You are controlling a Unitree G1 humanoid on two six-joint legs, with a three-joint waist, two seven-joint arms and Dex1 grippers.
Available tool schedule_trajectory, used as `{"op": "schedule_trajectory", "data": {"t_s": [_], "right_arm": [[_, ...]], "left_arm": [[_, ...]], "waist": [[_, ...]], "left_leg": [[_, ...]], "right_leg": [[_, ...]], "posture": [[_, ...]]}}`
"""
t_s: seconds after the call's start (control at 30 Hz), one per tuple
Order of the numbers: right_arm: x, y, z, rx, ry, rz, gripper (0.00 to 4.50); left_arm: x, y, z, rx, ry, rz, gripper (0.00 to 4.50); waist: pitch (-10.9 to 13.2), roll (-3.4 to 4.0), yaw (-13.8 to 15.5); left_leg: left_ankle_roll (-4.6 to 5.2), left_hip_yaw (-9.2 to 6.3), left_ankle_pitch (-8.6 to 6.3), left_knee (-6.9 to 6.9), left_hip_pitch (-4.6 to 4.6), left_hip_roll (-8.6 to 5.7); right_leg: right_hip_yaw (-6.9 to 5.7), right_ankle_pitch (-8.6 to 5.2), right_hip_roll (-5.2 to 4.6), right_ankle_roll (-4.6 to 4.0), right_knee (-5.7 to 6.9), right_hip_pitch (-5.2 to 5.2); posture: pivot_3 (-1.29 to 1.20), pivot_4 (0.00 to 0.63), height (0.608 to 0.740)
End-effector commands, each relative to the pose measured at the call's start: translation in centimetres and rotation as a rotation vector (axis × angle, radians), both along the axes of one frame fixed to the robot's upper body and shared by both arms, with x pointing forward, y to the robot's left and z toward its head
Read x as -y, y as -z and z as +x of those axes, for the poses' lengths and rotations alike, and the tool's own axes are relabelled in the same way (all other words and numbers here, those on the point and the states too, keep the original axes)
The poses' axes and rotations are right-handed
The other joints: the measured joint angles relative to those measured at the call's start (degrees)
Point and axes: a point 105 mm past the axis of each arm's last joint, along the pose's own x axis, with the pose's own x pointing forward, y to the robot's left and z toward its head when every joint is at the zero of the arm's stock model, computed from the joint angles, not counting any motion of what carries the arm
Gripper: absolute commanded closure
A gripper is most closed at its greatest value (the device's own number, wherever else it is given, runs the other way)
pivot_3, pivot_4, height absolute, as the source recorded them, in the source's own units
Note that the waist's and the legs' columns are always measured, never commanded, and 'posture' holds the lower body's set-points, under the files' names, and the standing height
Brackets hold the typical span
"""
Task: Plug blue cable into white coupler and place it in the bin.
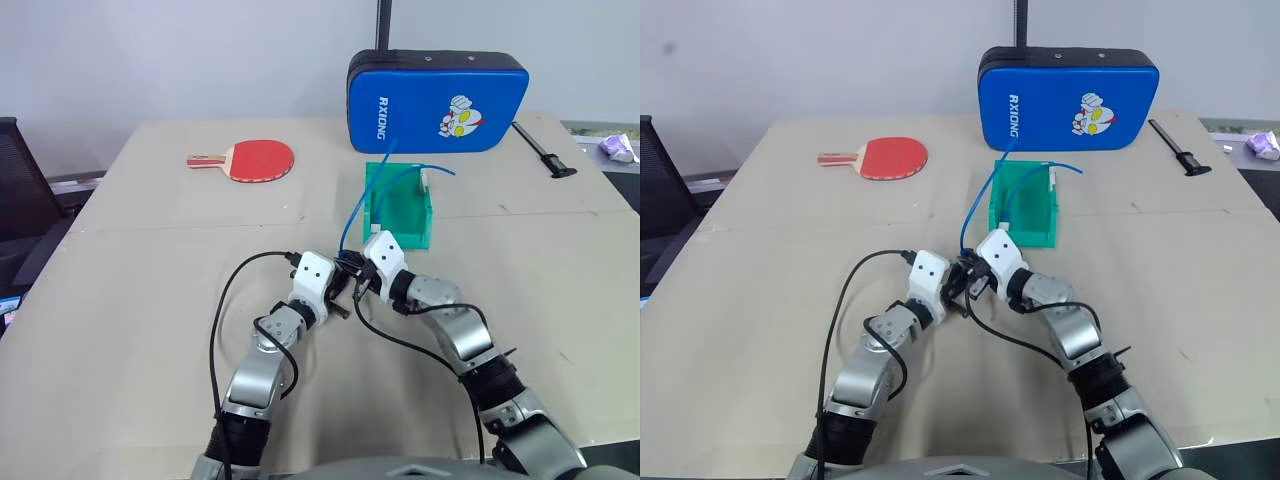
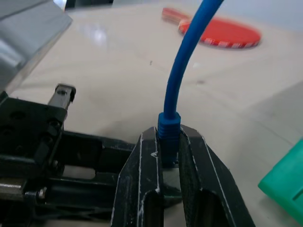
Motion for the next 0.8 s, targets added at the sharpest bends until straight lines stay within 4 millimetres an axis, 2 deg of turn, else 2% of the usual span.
{"op": "schedule_trajectory", "data": {"t_s": [0.03,0.23,0.3,0.37,0.5,0.63,0.8], "right_arm": [[1.1,3.6,-0.4,-0.078,0.036,-0.05,4.5],[1.0,3.4,-0.4,-0.056,0.018,-0.053,4.5],[1.0,3.4,-0.4,-0.056,0.015,-0.059,4.5],[1.0,3.4,-0.4,-0.056,0.016,-0.062,4.5],[1.2,3.3,-0.3,-0.051,0.023,-0.062,4.5],[1.4,2.7,-0.1,-0.032,0.024,-0.053,4.5],[1.3,0.1,0.1,0.029,0.019,0.014,4.5]], "left_arm": [[1.7,-4.9,-0.2,0.186,0.075,-0.075,4.15],[1.8,-5.2,-0.2,0.207,0.084,-0.071,4.15],[1.8,-5.3,-0.2,0.218,0.091,-0.068,3.14],[1.7,-5.3,-0.2,0.224,0.085,-0.057,2.38],[1.4,-5.0,-0.5,0.224,0.088,-0.032,0.48],[0.8,-4.9,-1.1,0.221,0.1,-0.021,0.48],[-0.1,-5.5,-2.3,0.231,0.116,-0.022,0.48]], "waist": [[0.2,-0.04,0.1],[0.6,-0.07,0.2],[0.7,-0.07,0.2],[0.8,-0.04,0.2],[0.8,-0.03,0.2],[0.9,-0.02,0.2],[1.0,0.01,0.2]], "left_leg": [[0.0,0.0,0.0,0.0,-0.02,0.0],[-0.01,0.0,0.0,-0.01,-0.13,-0.02],[0.0,-0.01,0.0,-0.01,-0.14,-0.02],[-0.01,-0.02,0.0,-0.01,-0.14,-0.01],[-0.01,-0.03,0.0,-0.01,-0.15,-0.01],[-0.01,-0.02,0.0,-0.02,-0.16,0.0],[-0.01,-0.02,0.0,-0.09,-0.25,0.02]], "right_leg": [[-0.01,0.0,-0.01,0.0,-0.01,-0.01],[-0.04,0.0,-0.14,0.01,-0.07,-0.08],[-0.05,0.0,-0.17,0.01,-0.07,-0.09],[-0.05,0.0,-0.19,0.0,-0.07,-0.1],[-0.05,0.0,-0.22,0.0,-0.06,-0.11],[-0.04,0.0,-0.25,-0.01,-0.07,-0.12],[-0.02,0.0,-0.3,-0.02,-0.08,-0.26]], "posture": [[0.0,0.15,0.74],[0.0,0.15,0.74],[0.0,0.15,0.74],[0.0,0.15,0.74],[0.0,0.15,0.74],[0.0,0.15,0.74],[0.0,0.15,0.74]]}}
